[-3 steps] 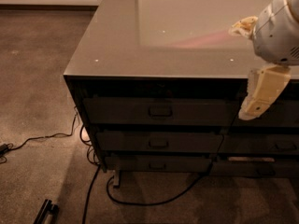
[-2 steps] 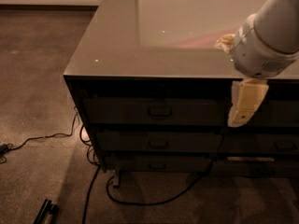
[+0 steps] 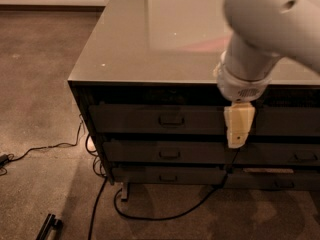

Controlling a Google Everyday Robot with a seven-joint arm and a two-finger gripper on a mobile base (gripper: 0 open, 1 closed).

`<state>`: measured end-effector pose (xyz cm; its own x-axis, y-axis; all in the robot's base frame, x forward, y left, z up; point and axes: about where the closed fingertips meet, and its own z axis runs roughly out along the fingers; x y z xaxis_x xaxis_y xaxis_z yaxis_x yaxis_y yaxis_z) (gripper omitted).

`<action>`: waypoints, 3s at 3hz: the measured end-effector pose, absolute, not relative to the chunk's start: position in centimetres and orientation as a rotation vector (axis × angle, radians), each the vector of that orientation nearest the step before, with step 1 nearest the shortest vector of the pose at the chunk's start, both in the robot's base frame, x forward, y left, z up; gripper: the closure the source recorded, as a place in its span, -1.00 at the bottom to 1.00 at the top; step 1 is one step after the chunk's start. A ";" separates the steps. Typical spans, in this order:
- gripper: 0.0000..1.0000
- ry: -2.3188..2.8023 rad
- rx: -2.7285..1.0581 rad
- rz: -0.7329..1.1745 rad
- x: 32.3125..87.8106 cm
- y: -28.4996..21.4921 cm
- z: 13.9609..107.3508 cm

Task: Open top drawer

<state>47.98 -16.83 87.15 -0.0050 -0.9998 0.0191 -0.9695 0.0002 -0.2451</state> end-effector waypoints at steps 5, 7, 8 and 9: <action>-1.00 1.815 -2.234 -0.150 49.2 -8.4 83.0; -1.00 1.853 -2.317 -0.192 51.3 -6.7 78.4; -1.00 1.906 -2.334 -0.228 53.0 -6.1 76.7; -1.00 1.983 -2.330 -0.289 54.9 -6.2 75.2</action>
Offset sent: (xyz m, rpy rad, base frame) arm 0.0056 0.0426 -0.0182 0.0190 -0.0443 0.1286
